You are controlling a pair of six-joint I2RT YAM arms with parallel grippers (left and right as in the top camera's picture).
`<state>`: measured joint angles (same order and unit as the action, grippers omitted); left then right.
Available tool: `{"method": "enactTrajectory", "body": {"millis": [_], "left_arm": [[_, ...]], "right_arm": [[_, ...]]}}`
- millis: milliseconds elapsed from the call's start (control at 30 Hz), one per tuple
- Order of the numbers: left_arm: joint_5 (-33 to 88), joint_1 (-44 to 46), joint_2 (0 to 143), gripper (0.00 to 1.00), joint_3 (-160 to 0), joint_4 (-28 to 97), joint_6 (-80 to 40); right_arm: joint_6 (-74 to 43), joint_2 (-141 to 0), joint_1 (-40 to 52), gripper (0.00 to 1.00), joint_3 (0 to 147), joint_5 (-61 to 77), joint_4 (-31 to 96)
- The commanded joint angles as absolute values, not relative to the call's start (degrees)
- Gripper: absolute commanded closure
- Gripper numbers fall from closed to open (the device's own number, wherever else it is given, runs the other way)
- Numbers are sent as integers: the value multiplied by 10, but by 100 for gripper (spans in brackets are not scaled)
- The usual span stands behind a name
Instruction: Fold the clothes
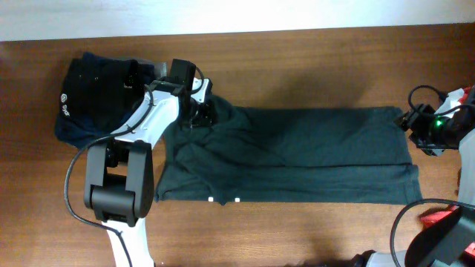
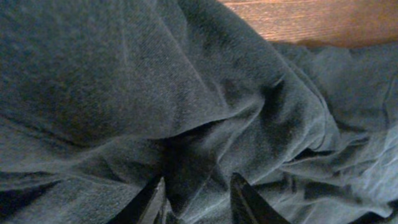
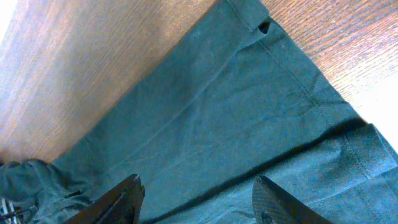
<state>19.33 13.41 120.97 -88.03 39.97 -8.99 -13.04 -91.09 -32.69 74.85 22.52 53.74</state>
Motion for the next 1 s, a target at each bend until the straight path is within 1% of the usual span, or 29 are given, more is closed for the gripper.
{"method": "enactTrajectory", "body": {"millis": [0, 33, 100, 233, 367, 567, 700, 967], "left_arm": [[203, 139, 1218, 89, -889, 400, -94], [207, 139, 1218, 99, -893, 403, -94], [211, 138, 1218, 100, -917, 422, -94], [258, 140, 1218, 99, -1029, 516, -94], [257, 156, 1218, 99, -1096, 604, -94], [249, 196, 1217, 99, -1106, 735, -95], [210, 216, 1217, 100, -1106, 778, -98], [182, 259, 1217, 100, -1106, 835, -104]], "right_arm": [[-123, -915, -326, 39, 755, 216, 536], [-123, -915, -326, 39, 755, 216, 536], [-123, -915, -326, 39, 755, 216, 536], [-123, -915, -326, 39, 755, 216, 540], [-123, -915, -326, 39, 755, 216, 540], [-123, -915, -326, 39, 755, 216, 540], [-123, -915, -326, 39, 755, 216, 541], [-123, -915, -326, 39, 755, 216, 541]]}}
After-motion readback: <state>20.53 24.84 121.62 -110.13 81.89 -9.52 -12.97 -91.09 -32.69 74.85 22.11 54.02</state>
